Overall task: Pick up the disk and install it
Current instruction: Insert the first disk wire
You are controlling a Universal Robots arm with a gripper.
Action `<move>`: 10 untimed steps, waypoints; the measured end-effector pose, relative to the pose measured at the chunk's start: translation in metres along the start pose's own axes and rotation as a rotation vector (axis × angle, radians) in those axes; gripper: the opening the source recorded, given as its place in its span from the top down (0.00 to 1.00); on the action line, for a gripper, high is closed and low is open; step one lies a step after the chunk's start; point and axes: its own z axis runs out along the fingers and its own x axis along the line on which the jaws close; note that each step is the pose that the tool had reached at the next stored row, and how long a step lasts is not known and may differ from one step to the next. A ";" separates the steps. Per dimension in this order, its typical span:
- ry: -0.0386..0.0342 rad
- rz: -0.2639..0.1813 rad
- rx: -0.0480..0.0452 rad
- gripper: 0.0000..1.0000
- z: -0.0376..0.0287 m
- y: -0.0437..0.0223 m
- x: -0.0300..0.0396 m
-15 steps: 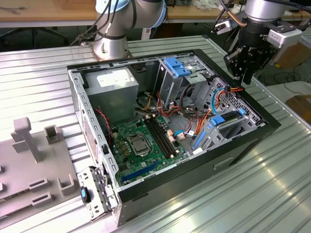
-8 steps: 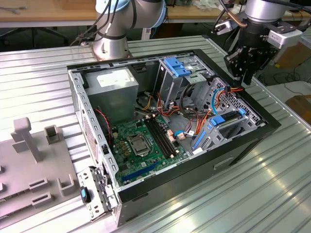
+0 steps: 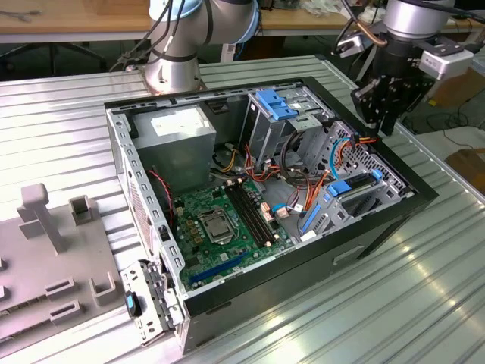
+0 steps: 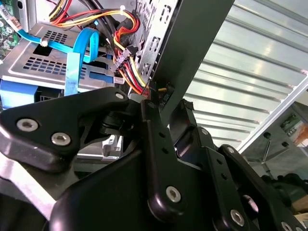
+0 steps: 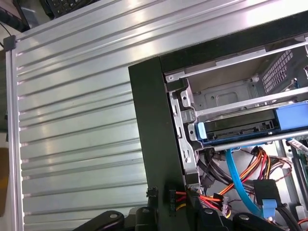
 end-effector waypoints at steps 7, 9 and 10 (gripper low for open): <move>-0.0010 0.009 -0.0024 0.84 0.0038 -0.0010 0.0025; -0.0010 0.009 -0.0027 0.84 0.0037 -0.0010 0.0026; -0.0010 0.009 -0.0027 0.84 0.0032 -0.0009 0.0027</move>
